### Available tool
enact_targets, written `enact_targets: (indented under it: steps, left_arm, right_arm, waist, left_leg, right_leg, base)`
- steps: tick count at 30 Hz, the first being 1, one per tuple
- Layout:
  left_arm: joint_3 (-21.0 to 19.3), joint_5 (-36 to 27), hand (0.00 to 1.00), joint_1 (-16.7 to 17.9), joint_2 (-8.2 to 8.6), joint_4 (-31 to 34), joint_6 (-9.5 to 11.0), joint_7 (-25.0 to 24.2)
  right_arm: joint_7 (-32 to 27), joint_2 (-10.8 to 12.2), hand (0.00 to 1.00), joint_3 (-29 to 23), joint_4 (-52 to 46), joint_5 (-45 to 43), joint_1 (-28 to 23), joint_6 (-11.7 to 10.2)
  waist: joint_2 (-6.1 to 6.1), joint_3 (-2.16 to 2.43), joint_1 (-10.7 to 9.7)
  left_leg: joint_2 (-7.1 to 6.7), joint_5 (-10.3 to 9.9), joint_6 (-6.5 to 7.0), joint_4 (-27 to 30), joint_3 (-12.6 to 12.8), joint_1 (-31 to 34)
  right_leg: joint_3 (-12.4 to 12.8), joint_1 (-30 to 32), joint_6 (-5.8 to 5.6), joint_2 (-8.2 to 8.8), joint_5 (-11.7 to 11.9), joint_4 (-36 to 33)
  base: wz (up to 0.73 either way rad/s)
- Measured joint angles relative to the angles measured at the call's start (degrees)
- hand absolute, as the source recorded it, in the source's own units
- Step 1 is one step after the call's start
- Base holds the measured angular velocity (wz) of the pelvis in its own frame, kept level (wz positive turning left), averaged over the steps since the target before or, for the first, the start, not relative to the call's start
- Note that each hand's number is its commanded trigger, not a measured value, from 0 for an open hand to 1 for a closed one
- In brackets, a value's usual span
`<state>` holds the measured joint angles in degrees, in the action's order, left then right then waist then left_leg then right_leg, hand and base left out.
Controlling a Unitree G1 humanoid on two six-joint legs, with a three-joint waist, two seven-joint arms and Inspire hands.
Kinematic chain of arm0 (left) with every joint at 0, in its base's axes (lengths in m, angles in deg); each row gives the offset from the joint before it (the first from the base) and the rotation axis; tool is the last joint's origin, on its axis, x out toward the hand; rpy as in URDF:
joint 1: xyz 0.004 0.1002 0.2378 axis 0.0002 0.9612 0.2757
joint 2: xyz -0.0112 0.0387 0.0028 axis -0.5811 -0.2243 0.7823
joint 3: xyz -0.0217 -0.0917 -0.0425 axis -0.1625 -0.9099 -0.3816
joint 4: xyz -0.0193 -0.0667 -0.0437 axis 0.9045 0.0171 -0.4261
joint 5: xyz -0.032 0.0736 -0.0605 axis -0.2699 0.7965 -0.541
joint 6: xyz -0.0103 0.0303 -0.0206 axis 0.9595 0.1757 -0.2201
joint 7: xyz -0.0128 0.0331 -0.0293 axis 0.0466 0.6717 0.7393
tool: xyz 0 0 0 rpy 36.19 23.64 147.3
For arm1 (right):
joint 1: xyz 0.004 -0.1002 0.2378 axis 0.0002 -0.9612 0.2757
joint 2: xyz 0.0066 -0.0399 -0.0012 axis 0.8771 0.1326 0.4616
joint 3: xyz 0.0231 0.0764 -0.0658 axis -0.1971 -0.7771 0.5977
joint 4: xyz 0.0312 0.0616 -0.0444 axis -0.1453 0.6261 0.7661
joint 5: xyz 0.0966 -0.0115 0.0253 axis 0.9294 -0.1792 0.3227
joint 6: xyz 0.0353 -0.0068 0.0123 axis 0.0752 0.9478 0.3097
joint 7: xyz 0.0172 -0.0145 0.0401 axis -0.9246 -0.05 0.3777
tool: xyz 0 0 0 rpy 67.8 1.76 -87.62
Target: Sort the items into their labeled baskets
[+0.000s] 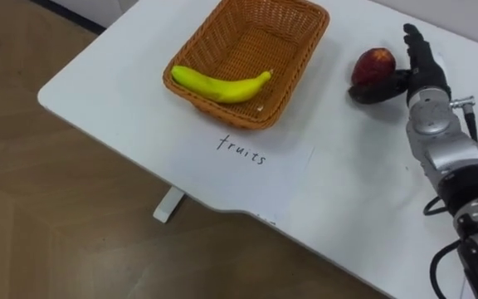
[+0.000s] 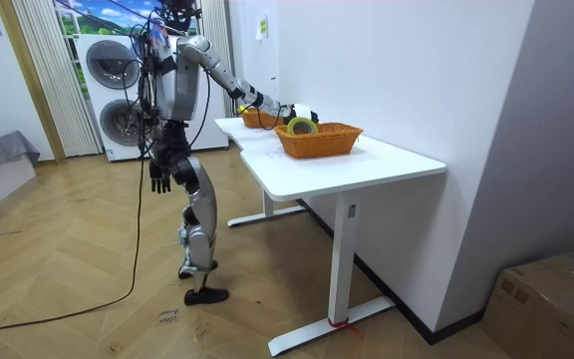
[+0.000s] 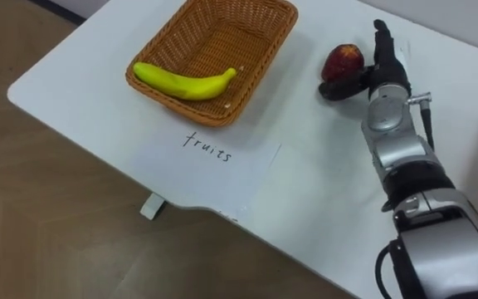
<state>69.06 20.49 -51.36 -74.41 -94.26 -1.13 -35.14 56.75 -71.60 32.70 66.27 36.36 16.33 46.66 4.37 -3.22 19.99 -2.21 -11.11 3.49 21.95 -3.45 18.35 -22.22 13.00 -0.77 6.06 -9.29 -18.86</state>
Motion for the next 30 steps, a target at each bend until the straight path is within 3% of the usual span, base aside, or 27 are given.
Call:
enact_targets:
  steps: [10,11,12,14,18,23,30]
  left_arm:
    - [-0.1,0.0,0.0,-1.1,-0.12,-0.4,-0.1,-0.1]
    - [-0.2,0.0,0.0,-1.1,-0.13,-0.3,-0.1,-0.1]
    - [-0.2,0.0,0.0,-1.1,-0.14,-0.3,-0.1,-0.1]
    - [-0.3,0.0,0.0,-1.2,-0.33,0.2,0.0,-0.1]
    - [-0.2,0.0,0.0,-1.2,-0.5,0.5,0.0,-0.1]
    - [-0.1,0.0,0.0,-1.1,-0.52,1.4,0.0,-0.2]
    - [-0.1,0.0,0.0,-1.1,-0.54,2.0,0.0,-0.2]
  right_arm:
    - [0.4,-0.4,0.0,2.1,0.2,-2.5,0.0,0.5]
    - [0.8,-0.5,0.08,2.1,0.5,-3.0,0.0,0.7]
    - [0.8,-0.5,0.55,2.1,0.7,-3.3,0.0,0.7]
    - [0.9,-0.7,1.0,2.1,0.9,-4.2,0.1,0.9]
    - [1.5,-1.1,1.0,2.2,1.2,-4.2,0.1,0.9]
    - [1.9,-3.5,1.0,4.5,1.5,-6.7,0.6,1.1]
    - [2.0,-4.0,1.0,5.9,1.6,-8.8,1.2,1.8]
  waist:
    - [0.65,-0.34,1.2]
    - [0.69,-0.35,1.6]
    - [0.72,-0.34,1.9]
    - [1.03,-0.24,2.6]
    - [1.22,-0.24,2.7]
    - [1.25,-0.23,3.2]
    - [1.37,-0.23,3.4]
  left_leg:
    - [0.43,0.0,-0.4,1.9,-0.5,2.2]
    - [0.46,0.0,-0.44,1.9,-0.5,2.2]
    - [0.46,0.1,-0.47,1.9,-0.5,2.2]
    - [0.49,0.2,-0.63,1.9,-0.4,2.5]
    - [0.56,0.3,-0.75,1.8,-0.5,2.6]
    - [0.58,0.3,-0.76,1.8,-0.5,2.5]
    - [0.62,0.3,-0.75,1.5,-0.4,2.0]
  right_leg:
    - [-1.3,1.2,0.81,-0.19,0.5,-0.4]
    - [-1.3,1.2,0.85,-0.2,0.5,-0.5]
    - [-1.2,1.3,0.86,-0.19,0.5,-0.6]
    - [-1.1,1.9,1.01,-0.18,0.6,-0.9]
    - [-1.3,1.9,1.14,-0.21,0.6,-0.9]
    - [-1.5,1.8,1.15,-0.26,0.6,-0.8]
    - [-1.7,1.3,1.15,-0.28,0.6,-0.6]
  base:
    - [0.01]
    - [0.0]
    - [-0.05]
    - [-0.04]
    - [0.0]
    - [0.0]
    - [0.0]
